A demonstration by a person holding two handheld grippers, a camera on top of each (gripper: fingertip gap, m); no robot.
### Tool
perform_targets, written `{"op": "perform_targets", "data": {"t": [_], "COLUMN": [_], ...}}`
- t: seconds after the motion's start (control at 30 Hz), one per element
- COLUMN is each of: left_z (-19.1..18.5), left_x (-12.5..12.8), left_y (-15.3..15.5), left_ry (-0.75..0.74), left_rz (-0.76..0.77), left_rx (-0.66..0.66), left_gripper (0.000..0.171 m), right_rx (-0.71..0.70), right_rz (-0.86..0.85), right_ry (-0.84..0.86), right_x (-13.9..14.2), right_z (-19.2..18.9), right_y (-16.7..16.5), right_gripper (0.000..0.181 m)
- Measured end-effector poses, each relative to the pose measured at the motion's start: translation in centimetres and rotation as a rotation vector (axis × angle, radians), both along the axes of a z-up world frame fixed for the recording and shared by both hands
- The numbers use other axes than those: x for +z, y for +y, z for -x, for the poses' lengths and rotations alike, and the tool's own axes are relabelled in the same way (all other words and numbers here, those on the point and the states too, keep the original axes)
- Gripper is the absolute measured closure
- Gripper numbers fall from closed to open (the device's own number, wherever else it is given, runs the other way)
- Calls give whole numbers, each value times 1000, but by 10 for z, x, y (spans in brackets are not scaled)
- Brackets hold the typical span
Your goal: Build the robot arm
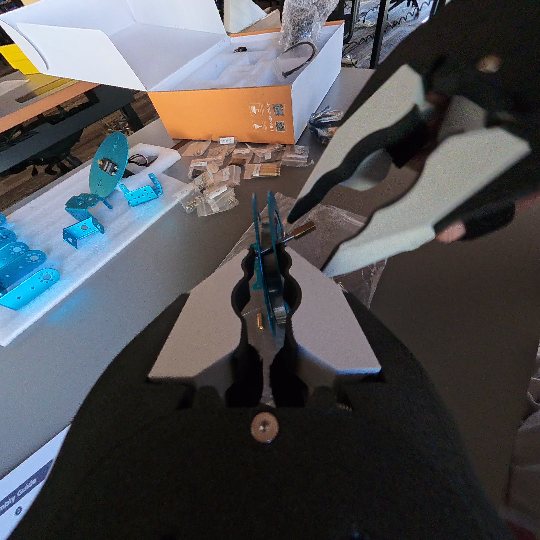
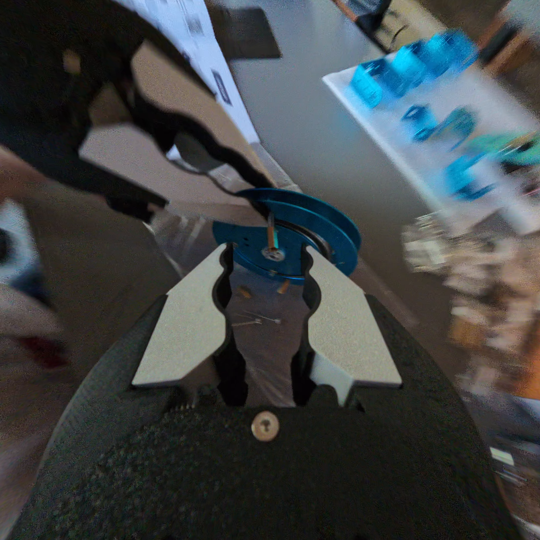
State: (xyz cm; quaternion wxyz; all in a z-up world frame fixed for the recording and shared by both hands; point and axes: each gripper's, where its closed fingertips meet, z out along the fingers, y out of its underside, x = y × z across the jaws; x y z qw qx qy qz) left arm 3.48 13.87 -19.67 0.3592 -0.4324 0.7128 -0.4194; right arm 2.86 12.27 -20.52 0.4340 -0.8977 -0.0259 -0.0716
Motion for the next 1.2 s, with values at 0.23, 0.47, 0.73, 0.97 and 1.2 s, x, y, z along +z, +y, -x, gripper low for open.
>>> {"op": "perform_targets", "data": {"t": [0.23, 0.47, 0.73, 0.97, 1.2], "left_z": [-1, 2, -1, -2, -1], "left_x": [0, 0, 0, 0, 0], "left_y": [-2, -7, -5, -7, -7], "left_ry": [-1, -24, -10, -7, -12], "left_rz": [-10, -17, -5, -26, -16], "left_rx": [1, -17, -5, -17, -16], "left_gripper": [156, 156, 156, 156, 156], "right_rx": [-63, -38, -4, -88, -59], "right_rz": [120, -5, -114, 121, 69], "right_ry": [-641, 858, 581, -667, 78], "right_x": [8, 7, 9, 5, -2], "right_z": [-13, 10, 11, -14, -3], "right_y": [-1, -4, -4, -6, -3], "right_gripper": [177, 177, 145, 164, 177]}}
